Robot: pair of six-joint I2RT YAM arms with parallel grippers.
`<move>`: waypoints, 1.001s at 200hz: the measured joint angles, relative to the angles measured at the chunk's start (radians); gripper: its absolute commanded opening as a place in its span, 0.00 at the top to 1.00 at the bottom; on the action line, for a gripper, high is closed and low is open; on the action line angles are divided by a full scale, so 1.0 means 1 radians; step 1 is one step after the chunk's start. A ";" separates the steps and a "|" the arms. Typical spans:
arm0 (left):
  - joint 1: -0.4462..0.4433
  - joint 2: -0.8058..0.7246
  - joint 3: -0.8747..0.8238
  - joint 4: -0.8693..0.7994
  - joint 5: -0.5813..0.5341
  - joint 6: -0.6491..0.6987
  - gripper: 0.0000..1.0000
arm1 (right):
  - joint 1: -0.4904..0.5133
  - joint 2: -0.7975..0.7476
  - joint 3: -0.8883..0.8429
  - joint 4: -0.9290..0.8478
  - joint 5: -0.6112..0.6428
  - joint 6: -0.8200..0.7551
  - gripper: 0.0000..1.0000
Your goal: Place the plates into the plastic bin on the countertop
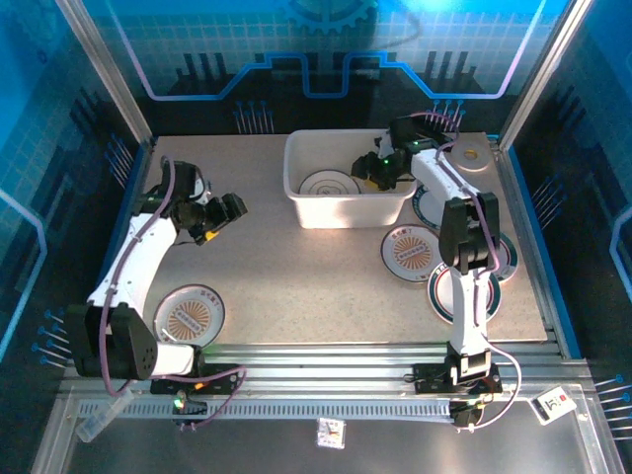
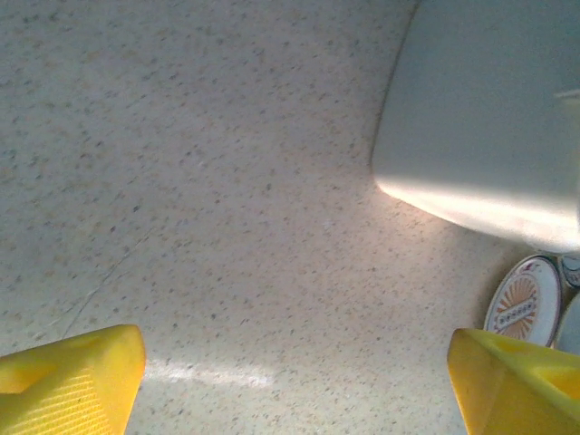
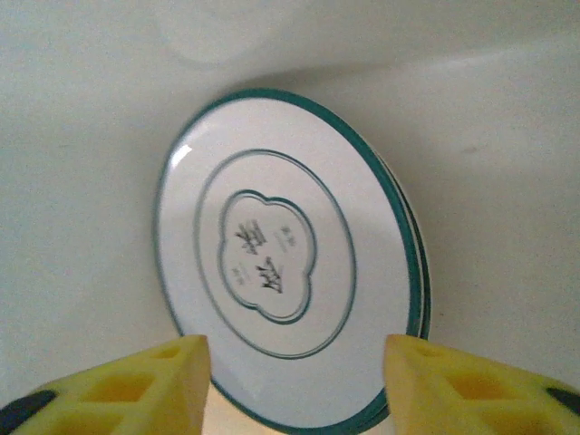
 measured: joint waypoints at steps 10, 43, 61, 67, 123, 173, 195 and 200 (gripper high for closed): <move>0.005 -0.011 -0.010 -0.012 -0.011 -0.002 0.12 | 0.000 -0.020 0.000 0.003 0.003 0.002 0.36; 0.023 -0.076 -0.056 -0.049 -0.051 -0.021 0.11 | 0.000 -0.079 -0.004 0.016 0.018 0.002 0.28; 0.034 -0.114 -0.078 -0.075 -0.078 -0.034 0.10 | 0.000 -0.091 -0.008 0.018 0.021 0.002 0.25; 0.037 -0.126 -0.084 -0.082 -0.088 -0.040 0.10 | 0.000 -0.096 -0.014 0.019 0.022 0.003 0.23; 0.061 -0.199 -0.166 -0.150 -0.157 -0.085 0.10 | 0.010 -0.198 -0.091 0.026 0.037 0.005 0.14; 0.061 -0.196 -0.293 -0.153 -0.191 -0.126 0.11 | 0.047 -0.373 -0.204 0.052 0.032 -0.011 0.14; 0.061 -0.176 -0.357 -0.129 -0.192 -0.135 0.11 | 0.066 -0.430 -0.276 0.064 0.002 -0.024 0.14; 0.061 -0.168 -0.371 -0.117 -0.192 -0.136 0.11 | 0.072 -0.438 -0.288 0.063 -0.003 -0.027 0.14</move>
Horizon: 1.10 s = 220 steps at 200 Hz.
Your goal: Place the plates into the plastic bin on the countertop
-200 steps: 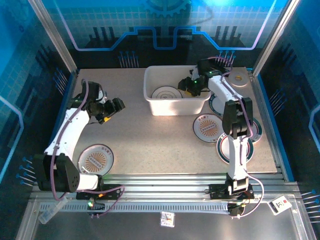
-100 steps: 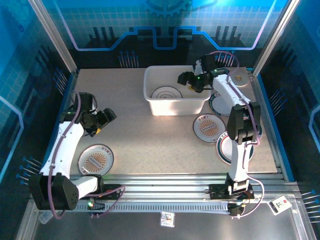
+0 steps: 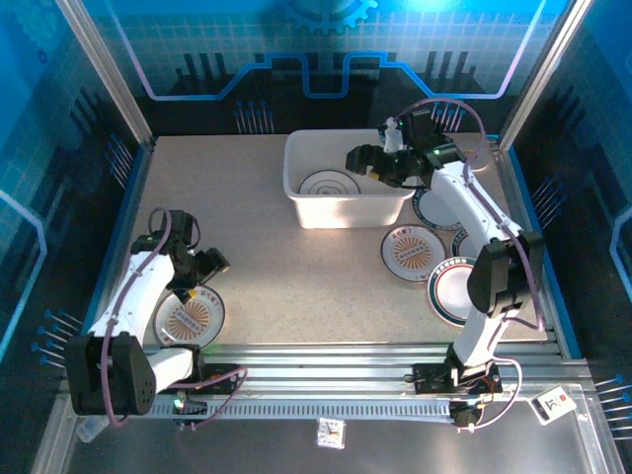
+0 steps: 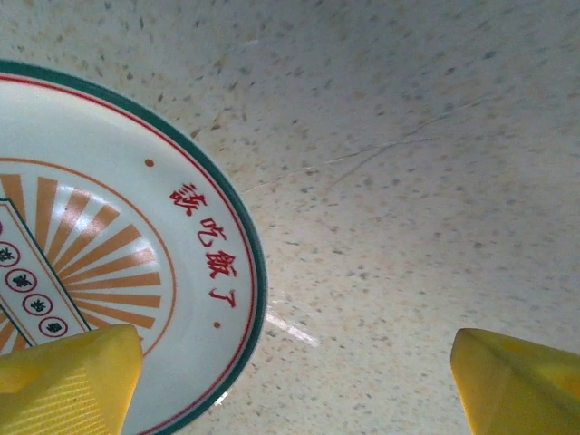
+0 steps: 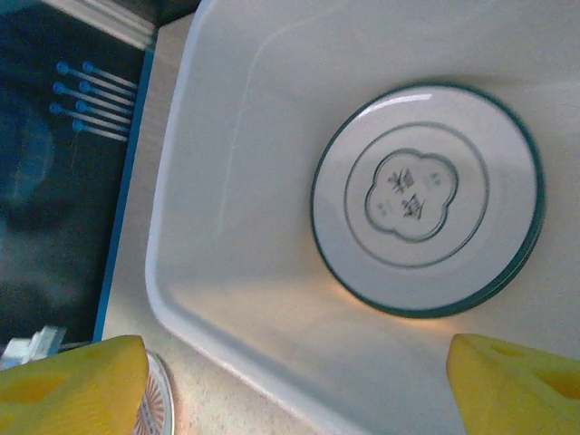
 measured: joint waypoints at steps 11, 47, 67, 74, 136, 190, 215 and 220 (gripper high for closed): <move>0.000 0.017 -0.023 0.019 0.001 -0.002 0.10 | 0.011 -0.012 -0.023 0.000 -0.010 -0.010 0.14; -0.005 0.062 -0.087 0.097 0.009 -0.002 0.08 | 0.033 -0.051 -0.085 -0.003 -0.036 -0.035 0.14; -0.020 0.075 -0.111 0.125 0.008 -0.008 0.07 | 0.034 -0.072 -0.109 -0.005 -0.042 -0.046 0.13; -0.028 0.082 -0.118 0.132 0.005 -0.014 0.07 | 0.034 -0.078 -0.117 -0.004 -0.043 -0.047 0.13; -0.048 0.114 -0.168 0.191 -0.003 -0.023 0.08 | 0.064 -0.100 -0.178 0.010 -0.051 -0.053 0.13; -0.066 0.118 -0.167 0.237 0.052 0.008 0.10 | 0.101 -0.099 -0.197 0.034 -0.050 -0.053 0.13; -0.066 0.168 -0.143 0.244 0.080 0.015 0.13 | 0.105 -0.099 -0.203 0.043 -0.047 -0.053 0.13; -0.066 0.177 -0.137 0.244 0.084 0.016 0.13 | 0.105 -0.099 -0.203 0.043 -0.047 -0.053 0.13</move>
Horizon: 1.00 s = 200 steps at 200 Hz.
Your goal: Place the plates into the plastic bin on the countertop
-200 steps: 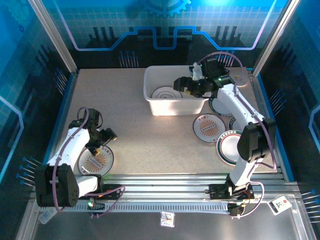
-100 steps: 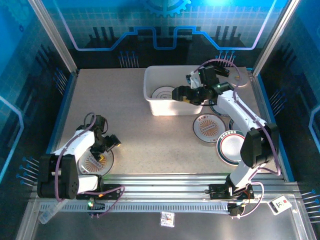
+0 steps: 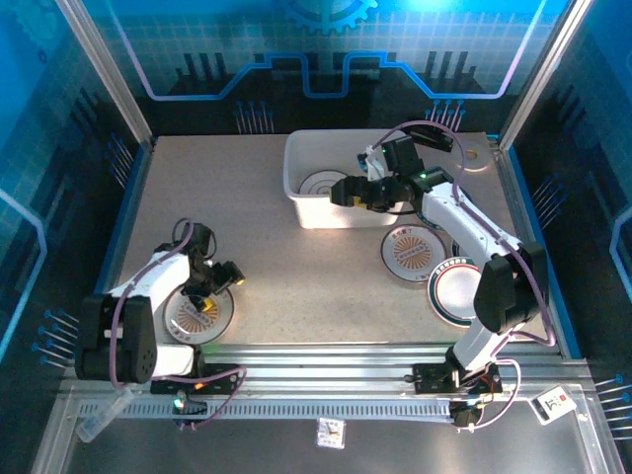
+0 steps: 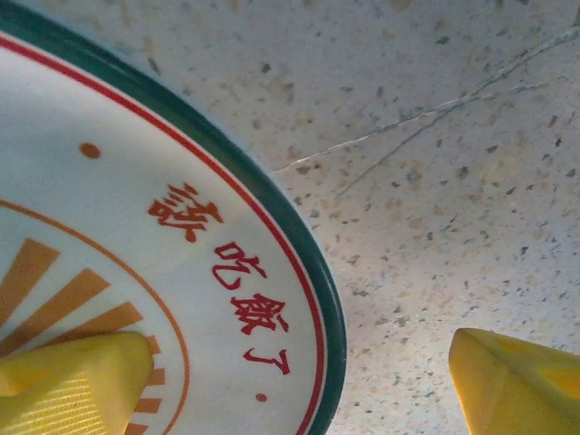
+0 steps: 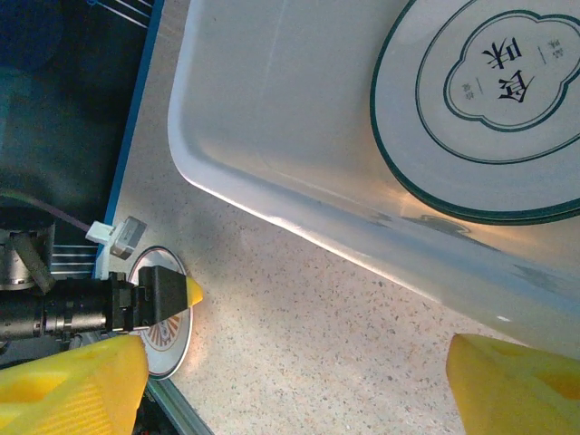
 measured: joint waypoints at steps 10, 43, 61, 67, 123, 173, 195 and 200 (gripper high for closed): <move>0.000 0.016 0.010 0.000 0.012 0.006 0.14 | 0.000 0.000 0.000 0.002 0.000 0.000 0.13; -0.014 0.031 0.027 0.007 0.042 0.016 0.14 | 0.000 0.002 0.000 0.003 0.000 0.002 0.13; -0.035 0.040 0.034 0.026 0.069 0.016 0.14 | 0.000 0.003 -0.002 0.011 -0.003 0.007 0.13; -0.040 0.042 0.036 0.036 0.083 0.016 0.14 | 0.000 0.003 -0.005 0.020 -0.005 0.007 0.13; -0.067 0.059 0.051 0.085 0.146 0.015 0.13 | 0.005 0.007 -0.028 0.088 -0.015 0.011 0.13; -0.066 -0.012 0.051 0.021 0.050 0.013 0.08 | 0.007 -0.001 -0.056 0.137 -0.019 0.016 0.14; -0.054 -0.037 0.051 -0.010 0.007 0.015 0.08 | 0.008 -0.012 -0.070 0.151 -0.014 0.015 0.13; -0.051 -0.036 0.051 -0.015 -0.001 0.017 0.08 | 0.010 -0.014 -0.073 0.153 -0.013 0.014 0.13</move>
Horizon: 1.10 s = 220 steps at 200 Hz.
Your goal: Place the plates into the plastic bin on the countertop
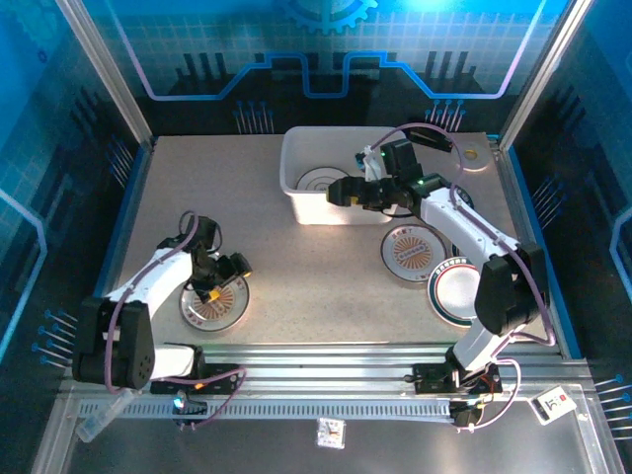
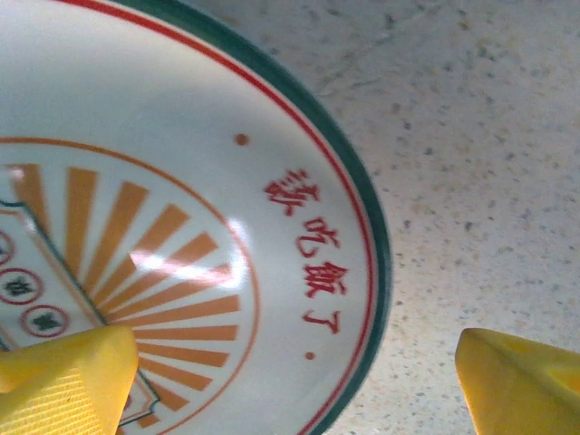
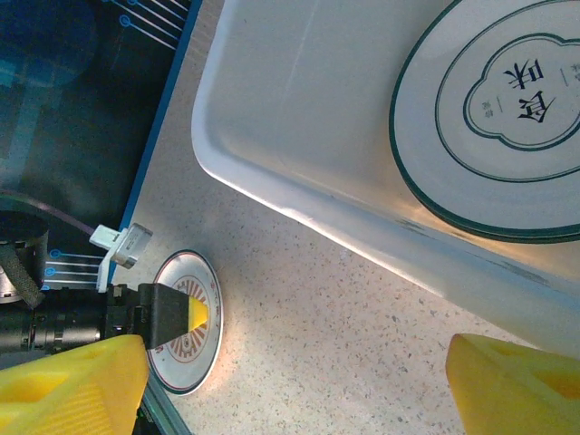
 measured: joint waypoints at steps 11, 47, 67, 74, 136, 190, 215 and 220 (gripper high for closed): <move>0.007 0.012 0.000 -0.005 -0.008 0.003 0.09 | 0.004 -0.007 -0.008 0.003 0.006 0.000 0.13; 0.011 0.100 0.019 -0.010 -0.004 0.017 0.10 | 0.013 -0.022 -0.026 -0.054 0.033 -0.009 0.12; 0.008 0.121 0.029 -0.016 -0.002 0.024 0.12 | 0.016 -0.039 -0.025 -0.087 0.047 -0.022 0.12; 0.007 0.125 0.032 -0.018 -0.001 0.025 0.13 | 0.016 -0.049 -0.025 -0.095 0.052 -0.026 0.13; -0.077 0.167 0.058 0.052 0.118 0.026 0.18 | 0.034 -0.151 -0.104 -0.099 0.062 -0.025 0.15; -0.199 0.294 0.167 0.126 0.231 0.023 0.20 | 0.140 -0.156 -0.219 -0.063 0.062 0.032 0.18; -0.237 0.340 0.206 0.177 0.290 0.011 0.20 | 0.181 -0.147 -0.256 -0.033 0.062 0.077 0.20; -0.240 0.338 0.206 0.182 0.293 0.009 0.19 | 0.186 -0.142 -0.257 -0.027 0.062 0.087 0.21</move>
